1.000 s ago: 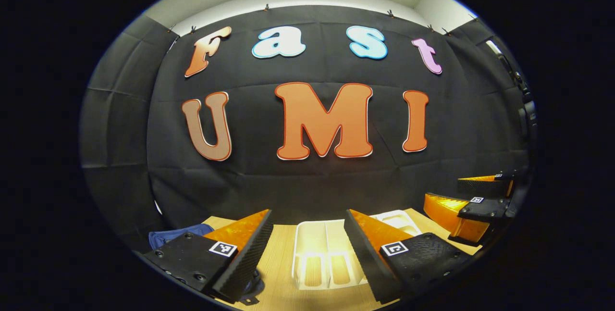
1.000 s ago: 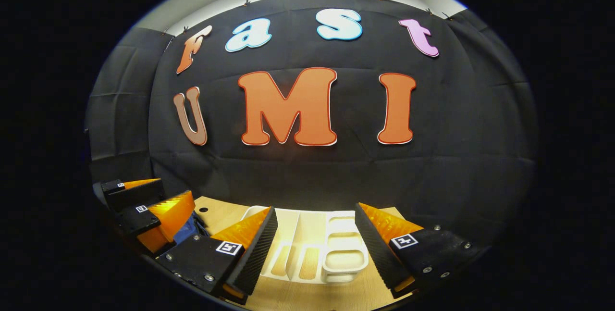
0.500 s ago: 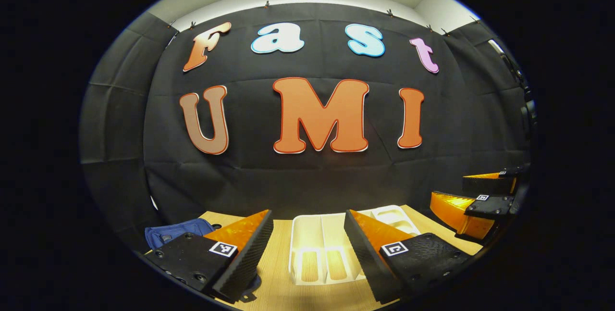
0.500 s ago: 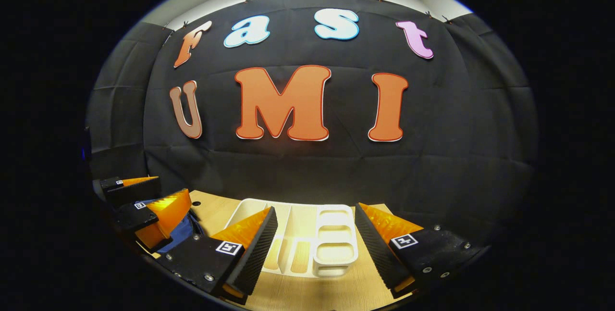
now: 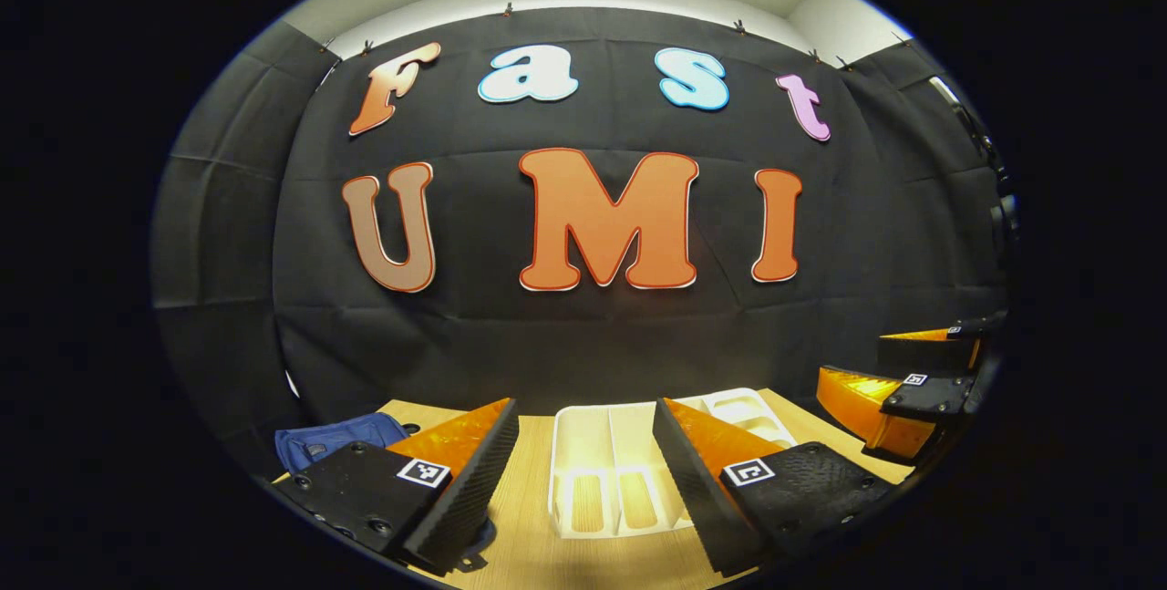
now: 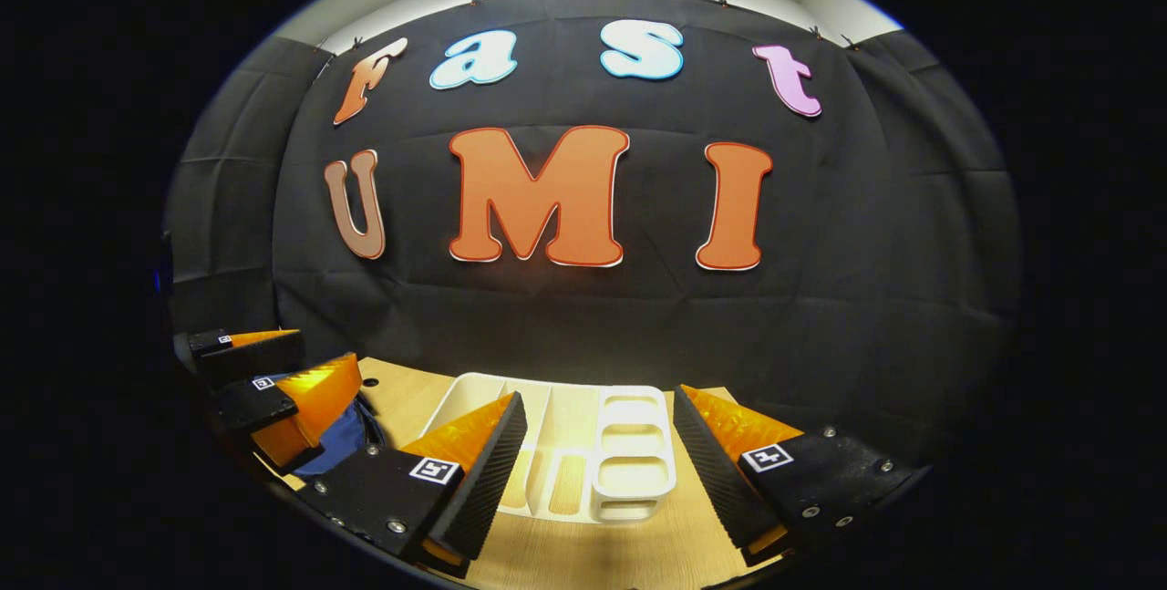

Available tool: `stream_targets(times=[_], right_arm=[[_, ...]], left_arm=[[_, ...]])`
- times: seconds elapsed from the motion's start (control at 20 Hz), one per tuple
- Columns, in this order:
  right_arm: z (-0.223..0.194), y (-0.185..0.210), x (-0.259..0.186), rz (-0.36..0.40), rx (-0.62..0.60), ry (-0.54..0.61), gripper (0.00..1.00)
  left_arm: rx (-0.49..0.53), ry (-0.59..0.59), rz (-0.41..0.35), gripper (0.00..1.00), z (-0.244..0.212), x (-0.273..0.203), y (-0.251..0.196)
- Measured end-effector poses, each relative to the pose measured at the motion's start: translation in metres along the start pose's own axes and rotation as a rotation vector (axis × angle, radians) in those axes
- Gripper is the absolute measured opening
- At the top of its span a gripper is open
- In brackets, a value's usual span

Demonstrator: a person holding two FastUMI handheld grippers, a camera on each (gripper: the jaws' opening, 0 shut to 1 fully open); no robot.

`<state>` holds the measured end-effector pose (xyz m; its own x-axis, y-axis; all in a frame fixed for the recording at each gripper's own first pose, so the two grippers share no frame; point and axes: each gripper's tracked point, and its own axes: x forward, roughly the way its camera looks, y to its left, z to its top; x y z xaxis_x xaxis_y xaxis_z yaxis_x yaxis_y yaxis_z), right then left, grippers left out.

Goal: Open the schoolbag, grab two books from the bookshelf and put them into the schoolbag.

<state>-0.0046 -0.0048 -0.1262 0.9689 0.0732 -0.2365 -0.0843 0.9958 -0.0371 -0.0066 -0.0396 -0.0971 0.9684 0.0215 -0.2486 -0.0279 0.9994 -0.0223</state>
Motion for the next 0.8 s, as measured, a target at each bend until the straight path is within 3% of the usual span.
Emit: stream_targets(times=[0.8], right_arm=[[0.001,0.014,0.025,0.004,-0.034,0.004,0.97]], left_arm=[[0.001,0.015,0.014,0.93,-0.004,0.021,0.023]])
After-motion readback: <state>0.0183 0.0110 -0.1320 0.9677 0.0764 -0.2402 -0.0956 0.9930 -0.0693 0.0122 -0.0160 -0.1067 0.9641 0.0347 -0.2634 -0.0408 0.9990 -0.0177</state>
